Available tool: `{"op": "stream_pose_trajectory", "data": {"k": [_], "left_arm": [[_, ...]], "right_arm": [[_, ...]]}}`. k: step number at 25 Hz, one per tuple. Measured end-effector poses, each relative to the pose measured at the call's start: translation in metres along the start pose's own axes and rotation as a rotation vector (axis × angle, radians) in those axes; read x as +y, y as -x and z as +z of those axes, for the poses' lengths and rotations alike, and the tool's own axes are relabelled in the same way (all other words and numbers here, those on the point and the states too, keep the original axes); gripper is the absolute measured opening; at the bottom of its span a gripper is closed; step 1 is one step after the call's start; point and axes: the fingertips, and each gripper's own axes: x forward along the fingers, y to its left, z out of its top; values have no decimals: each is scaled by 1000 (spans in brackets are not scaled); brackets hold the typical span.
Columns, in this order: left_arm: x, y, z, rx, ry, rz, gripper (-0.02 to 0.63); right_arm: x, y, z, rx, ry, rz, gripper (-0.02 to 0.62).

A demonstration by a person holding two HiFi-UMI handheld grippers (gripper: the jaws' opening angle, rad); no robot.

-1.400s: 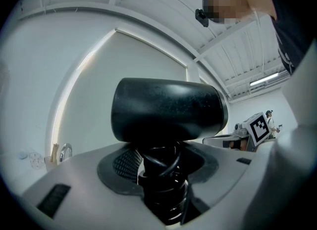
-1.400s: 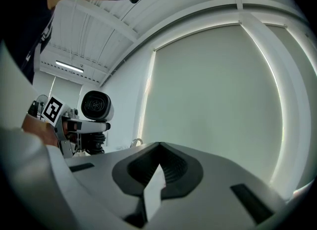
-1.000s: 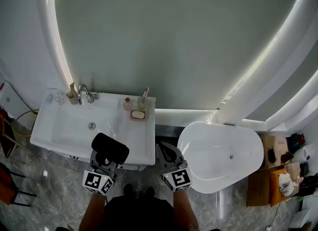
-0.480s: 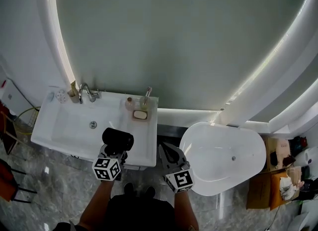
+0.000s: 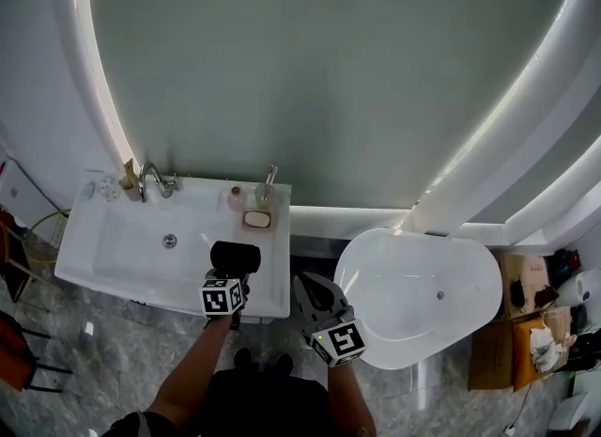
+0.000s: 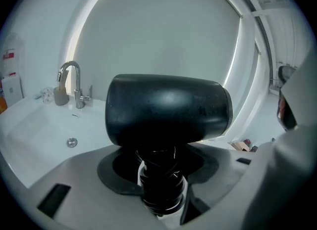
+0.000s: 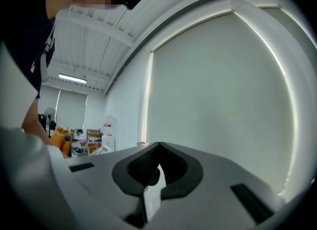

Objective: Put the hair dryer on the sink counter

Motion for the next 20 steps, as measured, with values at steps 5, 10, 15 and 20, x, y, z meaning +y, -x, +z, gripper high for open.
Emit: {"op": "stream_pose_trajectory", "data": {"k": [5,10,15,20], "left_arm": [[-1,-38,-23,101,19,14,224],[4,-70,-33,189,22,36,224],[13,-98,-36,263,11,70,224],[22,-129,-53,389,20,105,224]], "right_arm": [[-6,1,5,-14,59,8,28],[-14,0,0,2,28,-13,28],[-22,-3,-9,18,25,-20,28],[-32,-6,-15,27,-6,-38,28]]}}
